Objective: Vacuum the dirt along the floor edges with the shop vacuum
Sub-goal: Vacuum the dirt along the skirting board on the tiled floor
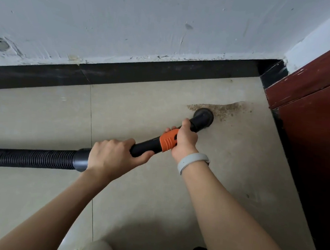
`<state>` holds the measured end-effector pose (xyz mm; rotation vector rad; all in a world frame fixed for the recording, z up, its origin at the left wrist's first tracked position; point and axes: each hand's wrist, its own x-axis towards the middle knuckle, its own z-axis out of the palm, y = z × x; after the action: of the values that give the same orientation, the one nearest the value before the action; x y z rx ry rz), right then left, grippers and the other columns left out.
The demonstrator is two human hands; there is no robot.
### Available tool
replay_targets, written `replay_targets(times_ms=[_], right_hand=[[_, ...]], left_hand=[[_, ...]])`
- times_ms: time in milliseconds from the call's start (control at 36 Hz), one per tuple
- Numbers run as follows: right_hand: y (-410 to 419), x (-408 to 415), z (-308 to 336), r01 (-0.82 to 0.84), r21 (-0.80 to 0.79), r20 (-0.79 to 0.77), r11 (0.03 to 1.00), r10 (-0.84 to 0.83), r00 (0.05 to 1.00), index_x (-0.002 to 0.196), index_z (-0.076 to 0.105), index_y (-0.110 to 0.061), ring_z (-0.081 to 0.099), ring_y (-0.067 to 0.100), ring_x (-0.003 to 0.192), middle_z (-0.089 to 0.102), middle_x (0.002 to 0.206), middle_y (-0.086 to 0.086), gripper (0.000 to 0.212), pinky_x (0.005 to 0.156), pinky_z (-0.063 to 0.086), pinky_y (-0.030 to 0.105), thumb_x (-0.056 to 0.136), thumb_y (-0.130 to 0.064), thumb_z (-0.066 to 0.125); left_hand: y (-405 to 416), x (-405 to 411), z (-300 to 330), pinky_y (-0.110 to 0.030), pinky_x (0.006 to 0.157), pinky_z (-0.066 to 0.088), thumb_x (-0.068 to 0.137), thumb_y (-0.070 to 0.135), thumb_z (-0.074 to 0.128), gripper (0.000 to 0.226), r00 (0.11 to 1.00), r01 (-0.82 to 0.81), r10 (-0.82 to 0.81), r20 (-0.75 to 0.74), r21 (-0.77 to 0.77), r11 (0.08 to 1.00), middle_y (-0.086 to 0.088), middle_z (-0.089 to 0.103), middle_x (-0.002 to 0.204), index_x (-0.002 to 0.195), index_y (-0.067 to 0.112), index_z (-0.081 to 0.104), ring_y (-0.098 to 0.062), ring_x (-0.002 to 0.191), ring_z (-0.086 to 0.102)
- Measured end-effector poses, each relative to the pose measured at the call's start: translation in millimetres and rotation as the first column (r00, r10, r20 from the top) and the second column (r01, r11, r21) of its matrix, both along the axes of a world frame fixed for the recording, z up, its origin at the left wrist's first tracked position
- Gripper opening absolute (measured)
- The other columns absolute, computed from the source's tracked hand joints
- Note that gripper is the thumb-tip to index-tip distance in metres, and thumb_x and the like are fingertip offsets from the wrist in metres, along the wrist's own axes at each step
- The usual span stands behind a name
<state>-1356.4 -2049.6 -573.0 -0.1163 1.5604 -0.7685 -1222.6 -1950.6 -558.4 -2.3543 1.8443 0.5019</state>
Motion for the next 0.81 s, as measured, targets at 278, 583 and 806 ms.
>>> replay_targets(times_ms=[278,583,806], right_hand=[[-22.7,29.7,2.8,-0.190,-0.024,0.024,0.982,0.190,0.981,0.117,0.046,-0.006,0.058,0.019,0.053,0.055,0.073,0.007,0.031,0.056,0.056,0.031,0.098,-0.030,0.050],[-31.6,10.1,-0.2,-0.144,-0.005,-0.058,0.990,0.143,0.988,0.127,0.042,-0.007,0.064,0.021,0.060,0.061,0.090,0.010,0.040,0.075,0.059,0.040,0.098,-0.033,0.049],[4.7,-38.9,-8.0,0.094,0.026,-0.067,0.995,-0.092,0.993,0.115,0.047,-0.005,0.060,0.020,0.051,0.057,0.073,0.009,0.032,0.061,0.054,0.035,0.098,-0.032,0.050]], left_hand=[[0.0,12.6,-4.6,-0.030,0.059,0.035,0.077,0.076,0.036,0.058,0.988,-0.155,0.154,-0.026,-0.054,0.986,0.002,0.056,0.061,0.071,0.020,0.049,-0.027,0.065,0.054],[-20.8,1.3,-0.5,-0.030,0.058,0.036,0.079,0.075,0.035,0.055,0.996,-0.060,0.060,-0.063,0.001,0.998,0.006,0.052,0.059,0.066,0.023,0.045,-0.024,0.065,0.055],[-11.5,-27.5,-1.6,-0.027,0.058,0.036,0.078,0.079,0.034,0.053,0.990,0.141,-0.139,-0.031,0.093,0.986,0.008,0.051,0.064,0.078,0.028,0.049,-0.019,0.068,0.055]])
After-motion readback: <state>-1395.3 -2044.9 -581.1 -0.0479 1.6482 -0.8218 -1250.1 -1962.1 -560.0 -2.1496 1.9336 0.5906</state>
